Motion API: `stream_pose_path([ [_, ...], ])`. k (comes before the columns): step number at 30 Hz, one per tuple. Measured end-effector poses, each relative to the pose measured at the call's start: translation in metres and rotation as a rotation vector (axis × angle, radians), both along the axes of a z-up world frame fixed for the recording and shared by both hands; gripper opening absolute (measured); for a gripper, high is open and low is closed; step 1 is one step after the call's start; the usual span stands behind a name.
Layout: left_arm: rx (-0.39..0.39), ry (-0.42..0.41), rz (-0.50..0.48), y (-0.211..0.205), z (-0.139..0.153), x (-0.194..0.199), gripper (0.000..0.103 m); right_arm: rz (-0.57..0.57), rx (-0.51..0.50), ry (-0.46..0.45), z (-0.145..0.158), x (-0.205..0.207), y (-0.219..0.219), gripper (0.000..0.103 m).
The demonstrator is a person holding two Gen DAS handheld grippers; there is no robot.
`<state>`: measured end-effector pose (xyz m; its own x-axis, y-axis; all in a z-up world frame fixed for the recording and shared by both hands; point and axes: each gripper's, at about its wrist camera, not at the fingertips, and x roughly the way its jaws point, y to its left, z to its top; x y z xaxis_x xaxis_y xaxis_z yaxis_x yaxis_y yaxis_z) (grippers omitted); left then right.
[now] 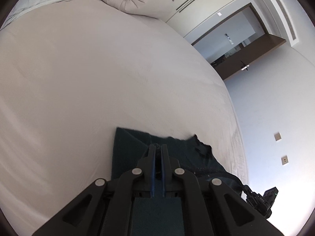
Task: Fold small clothes
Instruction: 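Lift the hem with both grippers and fold it over toward the collar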
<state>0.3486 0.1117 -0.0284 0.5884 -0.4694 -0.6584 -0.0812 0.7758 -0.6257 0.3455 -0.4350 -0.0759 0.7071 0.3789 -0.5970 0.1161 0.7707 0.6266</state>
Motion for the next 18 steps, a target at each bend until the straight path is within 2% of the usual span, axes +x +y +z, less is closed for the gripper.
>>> stream_pose_path([
  [3, 0.048, 0.023, 0.036, -0.001, -0.013, 0.019, 0.005, -0.014, -0.007, 0.042, -0.016, 0.022, 0.0, 0.008],
  [4, 0.06, 0.032, 0.045, -0.001, -0.018, 0.023, 0.007, -0.014, -0.007, 0.066, -0.024, 0.031, 0.0, 0.008],
  [5, 0.065, 0.048, 0.046, -0.001, -0.024, 0.027, 0.014, -0.017, -0.01, 0.09, -0.032, 0.037, -0.001, 0.008],
  [6, 0.059, 0.06, 0.04, -0.001, -0.028, 0.028, 0.033, -0.02, -0.008, 0.113, -0.039, 0.042, -0.001, 0.008],
  [7, 0.041, 0.069, 0.038, 0.0, -0.033, 0.027, 0.057, -0.025, 0.002, 0.13, -0.046, 0.045, -0.002, 0.008],
  [9, 0.006, 0.055, 0.082, 0.01, -0.037, 0.018, 0.076, -0.039, 0.055, 0.117, -0.055, 0.048, -0.007, 0.008],
  [12, -0.028, 0.031, 0.12, 0.02, -0.034, 0.005, 0.078, -0.052, 0.083, 0.079, -0.057, 0.045, -0.01, 0.011],
  [14, -0.001, 0.0, 0.089, 0.014, -0.026, -0.007, 0.078, -0.071, 0.046, 0.064, -0.054, 0.043, -0.01, 0.014],
  [15, 0.032, -0.027, 0.063, 0.006, -0.021, -0.014, 0.078, -0.088, 0.016, 0.056, -0.05, 0.038, -0.009, 0.021],
  [16, 0.066, -0.046, 0.044, -0.002, -0.017, -0.017, 0.078, -0.112, -0.005, 0.046, -0.047, 0.036, -0.011, 0.048],
  [18, 0.124, -0.096, -0.002, -0.02, -0.007, -0.031, 0.078, -0.161, 0.002, 0.019, -0.043, 0.026, -0.014, 0.086],
])
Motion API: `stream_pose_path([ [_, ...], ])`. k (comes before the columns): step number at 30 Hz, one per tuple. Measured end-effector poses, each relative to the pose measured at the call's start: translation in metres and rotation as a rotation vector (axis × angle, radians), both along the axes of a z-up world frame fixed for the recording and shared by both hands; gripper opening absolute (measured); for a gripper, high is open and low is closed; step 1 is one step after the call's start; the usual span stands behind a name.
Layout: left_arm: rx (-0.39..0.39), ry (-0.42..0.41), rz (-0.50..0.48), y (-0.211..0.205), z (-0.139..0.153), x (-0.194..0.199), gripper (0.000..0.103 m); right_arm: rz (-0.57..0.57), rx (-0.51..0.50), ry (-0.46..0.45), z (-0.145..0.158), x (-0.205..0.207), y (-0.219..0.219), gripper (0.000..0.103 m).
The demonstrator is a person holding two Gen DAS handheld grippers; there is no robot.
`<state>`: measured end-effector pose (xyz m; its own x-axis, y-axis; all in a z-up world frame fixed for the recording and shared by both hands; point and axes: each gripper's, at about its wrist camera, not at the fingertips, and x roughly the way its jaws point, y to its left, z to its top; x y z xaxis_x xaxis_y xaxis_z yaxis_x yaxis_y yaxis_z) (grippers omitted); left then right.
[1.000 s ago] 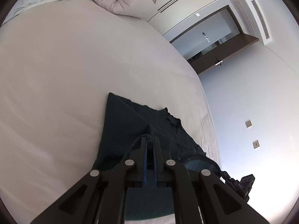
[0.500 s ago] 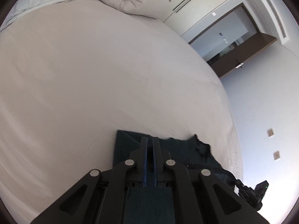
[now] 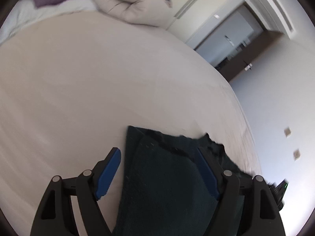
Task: Fold small clothes
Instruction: 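Lift the hem with both grippers and fold it over toward the collar, then lower the folded hem onto the collar and open both grippers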
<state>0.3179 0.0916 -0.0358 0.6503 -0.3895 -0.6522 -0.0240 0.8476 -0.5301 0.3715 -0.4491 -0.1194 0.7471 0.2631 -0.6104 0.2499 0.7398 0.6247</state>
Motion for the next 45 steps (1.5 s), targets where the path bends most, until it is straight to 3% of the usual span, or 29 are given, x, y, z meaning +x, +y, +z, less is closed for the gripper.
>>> stream_pose_path([
  [3, 0.058, -0.028, -0.063, -0.023, 0.002, -0.009, 0.078, -0.037, 0.009, -0.022, 0.01, -0.012, -0.003, 0.086],
  [6, 0.12, -0.023, -0.101, -0.045, -0.005, -0.013, 0.078, 0.041, -0.071, -0.053, 0.027, -0.017, 0.025, 0.086],
  [9, 0.119, -0.011, -0.095, -0.048, -0.018, -0.025, 0.078, 0.118, -0.251, -0.002, 0.032, -0.011, 0.065, 0.086],
  [15, 0.171, 0.004, -0.087, -0.044, -0.033, -0.062, 0.078, 0.071, -0.293, 0.154, -0.002, -0.028, 0.074, 0.083],
  [17, 0.201, 0.005, -0.099, -0.044, -0.037, -0.071, 0.078, 0.093, -0.32, 0.175, -0.01, -0.043, 0.078, 0.069],
  [19, 0.221, 0.007, -0.11, -0.048, -0.041, -0.074, 0.078, 0.101, -0.307, 0.188, -0.019, -0.056, 0.075, 0.034],
  [21, 0.237, 0.01, -0.113, -0.05, -0.044, -0.077, 0.078, 0.1, -0.295, 0.177, -0.024, -0.073, 0.073, 0.027],
  [25, 0.285, 0.028, -0.14, -0.058, -0.05, -0.079, 0.078, 0.118, -0.375, 0.155, -0.021, -0.1, 0.082, 0.007],
  [33, 0.369, 0.045, -0.185, -0.065, -0.058, -0.087, 0.078, 0.112, -0.34, 0.168, -0.025, -0.139, 0.068, 0.005],
  [38, 0.444, 0.042, -0.193, -0.075, -0.061, -0.089, 0.079, 0.115, -0.205, 0.166, -0.031, -0.133, 0.047, 0.008],
  [39, 0.451, 0.042, -0.191, -0.075, -0.061, -0.089, 0.079, 0.099, -0.2, 0.174, -0.028, -0.135, 0.045, 0.012],
  [42, 0.461, 0.04, -0.188, -0.076, -0.062, -0.09, 0.079, 0.046, -0.275, 0.157, -0.008, -0.14, 0.053, 0.013],
  [45, 0.468, 0.035, -0.187, -0.076, -0.062, -0.091, 0.08, 0.071, -0.295, 0.092, 0.013, -0.141, 0.074, 0.013],
])
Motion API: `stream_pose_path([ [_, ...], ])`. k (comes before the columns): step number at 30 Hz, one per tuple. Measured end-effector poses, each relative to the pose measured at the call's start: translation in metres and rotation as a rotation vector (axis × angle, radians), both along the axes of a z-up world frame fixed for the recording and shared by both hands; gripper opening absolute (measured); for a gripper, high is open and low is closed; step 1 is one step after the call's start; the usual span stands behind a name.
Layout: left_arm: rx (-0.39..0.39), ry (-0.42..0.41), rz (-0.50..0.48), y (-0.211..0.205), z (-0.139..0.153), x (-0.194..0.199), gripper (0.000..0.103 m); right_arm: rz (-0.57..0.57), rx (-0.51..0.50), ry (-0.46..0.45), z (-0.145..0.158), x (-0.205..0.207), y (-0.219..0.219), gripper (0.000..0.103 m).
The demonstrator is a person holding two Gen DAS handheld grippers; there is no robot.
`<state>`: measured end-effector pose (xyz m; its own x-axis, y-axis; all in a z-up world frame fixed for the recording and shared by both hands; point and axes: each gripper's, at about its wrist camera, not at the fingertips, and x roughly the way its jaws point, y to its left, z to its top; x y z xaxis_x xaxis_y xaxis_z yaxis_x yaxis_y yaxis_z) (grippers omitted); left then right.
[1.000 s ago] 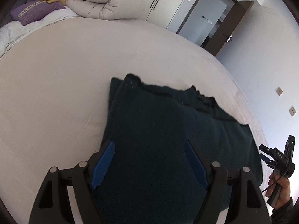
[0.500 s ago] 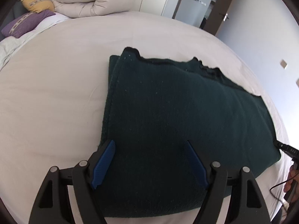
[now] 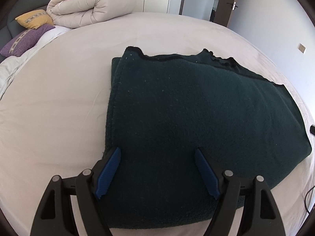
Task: Fold small clothes
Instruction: 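Lower the folded hem onto the collar and open both grippers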
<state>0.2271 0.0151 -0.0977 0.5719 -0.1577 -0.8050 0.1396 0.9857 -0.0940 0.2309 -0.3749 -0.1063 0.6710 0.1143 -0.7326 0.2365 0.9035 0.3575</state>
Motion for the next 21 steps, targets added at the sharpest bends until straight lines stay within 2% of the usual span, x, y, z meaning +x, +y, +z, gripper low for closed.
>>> stream_pose_path([
  [4, -0.009, -0.003, -0.001, 0.001, 0.0, -0.001, 0.08, 0.119, 0.042, -0.038, 0.01, 0.014, 0.04, 0.013],
  [9, -0.015, -0.002, -0.006, 0.003, 0.0, 0.0, 0.08, 0.276, 0.147, 0.03, -0.02, 0.039, 0.086, 0.014],
  [11, -0.019, -0.002, -0.008, 0.004, 0.0, 0.0, 0.08, 0.276, 0.171, 0.107, -0.043, 0.048, 0.089, 0.019],
  [14, -0.037, 0.003, -0.014, 0.007, 0.003, 0.0, 0.08, 0.234, 0.284, 0.081, -0.052, 0.042, 0.07, 0.019],
  [16, -0.1, -0.004, 0.014, 0.019, 0.013, -0.002, 0.08, 0.2, 0.248, 0.072, -0.046, 0.034, 0.06, 0.02],
  [17, -0.146, -0.017, 0.043, 0.029, 0.019, -0.003, 0.08, 0.175, 0.195, 0.059, -0.038, 0.027, 0.054, 0.02],
  [18, -0.169, -0.032, 0.083, 0.039, 0.025, -0.005, 0.081, 0.153, 0.155, 0.035, -0.029, 0.02, 0.049, 0.028],
  [19, -0.196, -0.057, 0.141, 0.054, 0.032, -0.006, 0.085, 0.135, 0.141, -0.019, -0.018, 0.011, 0.044, 0.05],
  [21, -0.262, -0.073, 0.221, 0.079, 0.038, -0.005, 0.093, 0.104, 0.158, -0.213, 0.012, -0.012, 0.029, 0.075],
])
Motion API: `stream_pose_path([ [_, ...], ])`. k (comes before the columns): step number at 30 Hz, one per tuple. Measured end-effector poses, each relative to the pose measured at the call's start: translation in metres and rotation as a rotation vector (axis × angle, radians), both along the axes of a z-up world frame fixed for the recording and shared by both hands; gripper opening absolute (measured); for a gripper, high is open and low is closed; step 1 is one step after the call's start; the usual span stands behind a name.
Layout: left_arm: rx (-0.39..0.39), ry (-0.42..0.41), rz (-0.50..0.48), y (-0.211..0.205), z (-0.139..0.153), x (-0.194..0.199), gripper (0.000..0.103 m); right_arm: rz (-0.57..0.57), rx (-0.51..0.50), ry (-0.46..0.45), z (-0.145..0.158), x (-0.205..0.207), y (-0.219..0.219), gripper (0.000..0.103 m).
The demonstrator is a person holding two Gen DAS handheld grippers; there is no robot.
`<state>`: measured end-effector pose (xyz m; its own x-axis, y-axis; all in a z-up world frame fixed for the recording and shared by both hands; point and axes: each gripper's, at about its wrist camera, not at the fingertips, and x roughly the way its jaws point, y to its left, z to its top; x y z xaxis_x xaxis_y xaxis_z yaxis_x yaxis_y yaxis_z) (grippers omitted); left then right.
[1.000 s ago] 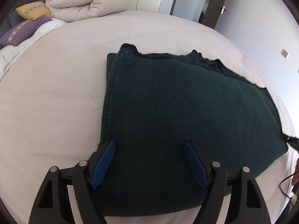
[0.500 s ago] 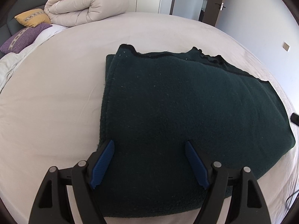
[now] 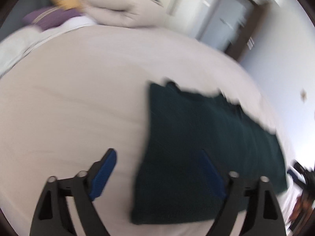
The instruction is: Fold small clothes
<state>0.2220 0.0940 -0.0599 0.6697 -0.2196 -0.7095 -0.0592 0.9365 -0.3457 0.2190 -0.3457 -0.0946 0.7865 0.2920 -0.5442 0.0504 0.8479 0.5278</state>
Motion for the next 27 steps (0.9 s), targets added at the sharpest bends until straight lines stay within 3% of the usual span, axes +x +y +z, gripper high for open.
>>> stream_pose_path([
  [2, -0.076, 0.036, 0.032, 0.02, -0.001, 0.008, 0.093, -0.027, -0.005, -0.149, 0.02, -0.017, -0.003, 0.091],
  [3, -0.095, 0.068, 0.027, 0.024, -0.003, 0.014, 0.093, -0.014, 0.005, -0.181, 0.025, -0.019, -0.003, 0.099],
  [4, -0.107, 0.09, 0.012, 0.027, -0.006, 0.018, 0.093, 0.018, 0.039, -0.193, 0.027, -0.019, -0.002, 0.099],
  [7, -0.146, 0.169, -0.024, 0.027, -0.02, 0.03, 0.093, 0.119, 0.186, -0.094, 0.017, -0.006, 0.003, 0.099],
  [10, -0.183, 0.225, -0.031, 0.023, -0.037, 0.033, 0.091, 0.192, 0.27, -0.056, 0.007, 0.004, 0.011, 0.097],
  [13, -0.181, 0.231, -0.03, 0.02, -0.04, 0.032, 0.09, 0.262, 0.277, -0.038, 0.003, 0.016, 0.036, 0.096],
  [16, -0.241, 0.26, -0.07, 0.02, -0.04, 0.036, 0.075, 0.319, 0.282, -0.008, -0.004, 0.032, 0.058, 0.087],
  [18, -0.255, 0.284, -0.097, 0.016, -0.04, 0.04, 0.071, 0.342, 0.292, 0.017, -0.01, 0.042, 0.069, 0.087],
  [27, -0.32, 0.373, -0.107, 0.016, -0.047, 0.052, 0.075, 0.436, 0.337, 0.107, -0.033, 0.107, 0.134, 0.087],
])
